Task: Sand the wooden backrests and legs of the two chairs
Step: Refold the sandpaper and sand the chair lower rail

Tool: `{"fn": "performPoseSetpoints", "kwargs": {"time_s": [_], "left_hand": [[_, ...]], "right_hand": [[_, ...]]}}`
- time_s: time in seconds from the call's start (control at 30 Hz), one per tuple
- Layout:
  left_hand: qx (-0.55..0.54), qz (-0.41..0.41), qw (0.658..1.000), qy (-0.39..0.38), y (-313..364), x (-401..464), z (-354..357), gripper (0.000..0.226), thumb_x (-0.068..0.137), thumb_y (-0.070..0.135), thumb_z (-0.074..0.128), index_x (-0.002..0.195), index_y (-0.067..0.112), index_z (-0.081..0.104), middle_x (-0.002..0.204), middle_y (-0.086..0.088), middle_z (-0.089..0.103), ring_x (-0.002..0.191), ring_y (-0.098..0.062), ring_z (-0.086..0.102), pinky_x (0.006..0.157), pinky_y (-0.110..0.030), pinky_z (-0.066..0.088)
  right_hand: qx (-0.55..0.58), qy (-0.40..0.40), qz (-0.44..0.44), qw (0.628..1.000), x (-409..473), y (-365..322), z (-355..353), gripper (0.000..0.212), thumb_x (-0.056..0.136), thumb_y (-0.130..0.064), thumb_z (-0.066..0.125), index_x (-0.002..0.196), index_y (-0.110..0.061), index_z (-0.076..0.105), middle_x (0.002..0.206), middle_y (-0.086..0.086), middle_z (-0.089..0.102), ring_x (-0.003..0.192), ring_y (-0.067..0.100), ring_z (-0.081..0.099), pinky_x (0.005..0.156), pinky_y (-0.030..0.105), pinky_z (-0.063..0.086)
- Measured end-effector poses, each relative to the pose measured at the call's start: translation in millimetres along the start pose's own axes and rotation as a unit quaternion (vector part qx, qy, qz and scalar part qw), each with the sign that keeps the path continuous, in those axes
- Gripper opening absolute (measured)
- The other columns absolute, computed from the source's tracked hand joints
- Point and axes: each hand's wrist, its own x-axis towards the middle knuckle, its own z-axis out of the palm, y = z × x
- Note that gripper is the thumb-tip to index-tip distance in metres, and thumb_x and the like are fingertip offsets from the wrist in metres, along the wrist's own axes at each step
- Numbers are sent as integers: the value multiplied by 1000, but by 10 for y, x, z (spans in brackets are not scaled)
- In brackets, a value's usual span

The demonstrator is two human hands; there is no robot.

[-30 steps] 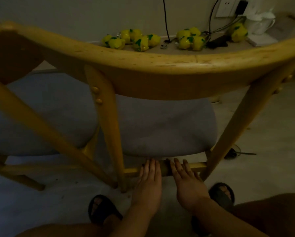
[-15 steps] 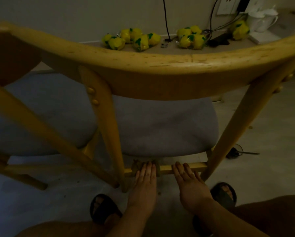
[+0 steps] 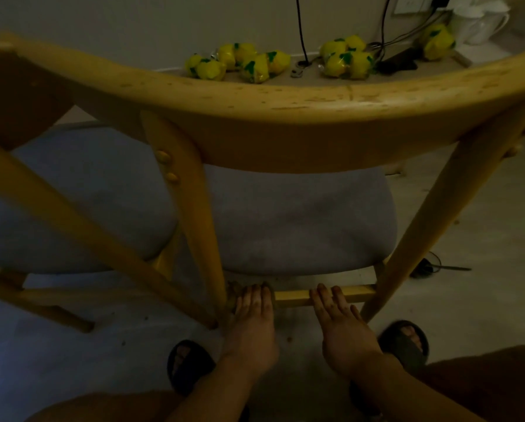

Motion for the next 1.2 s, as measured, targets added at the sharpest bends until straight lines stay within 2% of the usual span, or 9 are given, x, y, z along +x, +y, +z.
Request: {"fn": "performPoseSetpoints", "kwargs": {"time_s": [0.2,0.27,0.37,0.47,0.53,0.7,0.83,1.0,1.2], "left_hand": [[28,72,997,21,-78,68,119,91,94,28,47,162,22,-14,169,-3,-19,154,-33,-21,125,-48,-13],[24,62,998,23,-242,56,131,88,96,29,45,162,25,-14,169,-4,-18,155,-31,-17,126,-46,-7],[12,15,999,30,-323,27,120,86,97,32,42,162,19,-13,171,-5,-9,157,-29,-9,127,-44,-3],[21,-16,999,33,-86,62,115,92,93,45,42,162,13,-9,169,-14,0,155,-38,-2,126,-51,-2],[20,-17,999,31,55,80,136,95,93,45,46,162,11,-10,168,-18,-1,154,-40,-3,125,-53,-5],[3,3,999,53,-216,-5,150,88,96,40,40,162,14,-10,171,-7,-5,156,-28,-7,127,-43,-2],[-4,-14,999,49,-169,-6,142,91,91,41,40,162,10,-8,170,-11,-3,156,-32,-6,127,-47,-2],[-10,64,997,44,149,78,255,94,90,39,43,161,12,-11,171,-8,-13,156,-28,-14,125,-40,-12],[-21,-6,997,75,-268,-25,221,88,96,38,43,162,12,-9,171,-7,-8,157,-26,-8,127,-37,-6]], "right_hand": [[10,0,-6,1000,15,35,27,85,95,-17,32,157,-33,-23,161,-11,-33,153,22,-25,125,49,6],[9,-2,-7,1000,25,42,28,85,96,-16,32,157,-34,-24,154,-14,-38,153,21,-25,125,50,6],[10,-1,-4,1000,38,20,38,84,96,-17,31,157,-32,-25,159,-12,-36,153,23,-26,127,50,8],[13,4,2,1000,27,8,63,85,95,-16,31,157,-30,-24,163,-9,-32,153,23,-26,127,49,11],[12,4,-2,1000,23,13,71,86,93,-15,32,157,-28,-24,163,-7,-32,153,24,-25,127,48,11],[10,6,-10,1000,44,35,66,87,93,-13,32,158,-28,-23,164,-7,-30,150,21,-28,128,45,8],[7,10,-10,1000,46,19,51,86,93,-11,32,158,-26,-23,166,-4,-28,151,23,-28,126,39,-1],[0,0,-18,1000,14,17,-4,88,93,-14,37,159,-22,-20,167,-1,-27,153,26,-25,127,39,2],[19,-11,-25,999,5,23,-60,90,92,-9,37,159,-25,-20,167,-4,-26,153,24,-24,128,42,10]]}}
